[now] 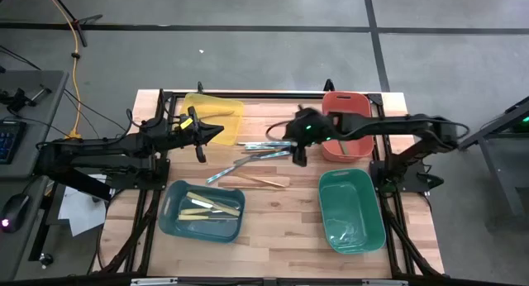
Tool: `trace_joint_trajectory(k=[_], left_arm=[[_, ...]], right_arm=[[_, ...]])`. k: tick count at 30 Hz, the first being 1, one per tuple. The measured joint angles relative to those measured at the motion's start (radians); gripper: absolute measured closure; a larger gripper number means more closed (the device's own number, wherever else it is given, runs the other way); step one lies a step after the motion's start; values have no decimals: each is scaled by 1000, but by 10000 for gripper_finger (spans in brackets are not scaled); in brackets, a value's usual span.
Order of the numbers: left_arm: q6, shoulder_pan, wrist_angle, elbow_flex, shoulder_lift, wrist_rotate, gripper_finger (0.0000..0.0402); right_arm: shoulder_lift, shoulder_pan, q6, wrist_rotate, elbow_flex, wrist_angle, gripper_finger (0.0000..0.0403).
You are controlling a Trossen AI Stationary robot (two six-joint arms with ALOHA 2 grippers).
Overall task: Sort silverware by color (type)
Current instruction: Put the patterned green knife into the green bin
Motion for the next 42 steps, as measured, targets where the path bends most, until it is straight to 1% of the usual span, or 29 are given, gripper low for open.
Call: trace_joint_trajectory(k=[7,11,14,19,28,33,38,42], left_arm=[[0,0,-1,0,0,-1,402],[0,0,-1,0,0,-2,401],[0,0,-1,0,0,-2,402],[0,0,-5,0,0,-2,402],[-18,0,-14,0,0,-3,401],[-18,0,-15,0,0,-3,401],[-18,0,-24,0,0,-3,402],[-18,0,-27,0,0,-3,402]], right_arm=[[221,28,-142,0,0,18,218],[318,27,-175,0,-1,105,218],[358,24,-205,4,-1,175,218],[372,16,-220,37,-1,224,220],[372,7,-214,23,-1,231,237],[405,7,-191,18,1,240,242],[422,6,-189,85,0,244,243],[421,1,-189,66,0,249,243]])
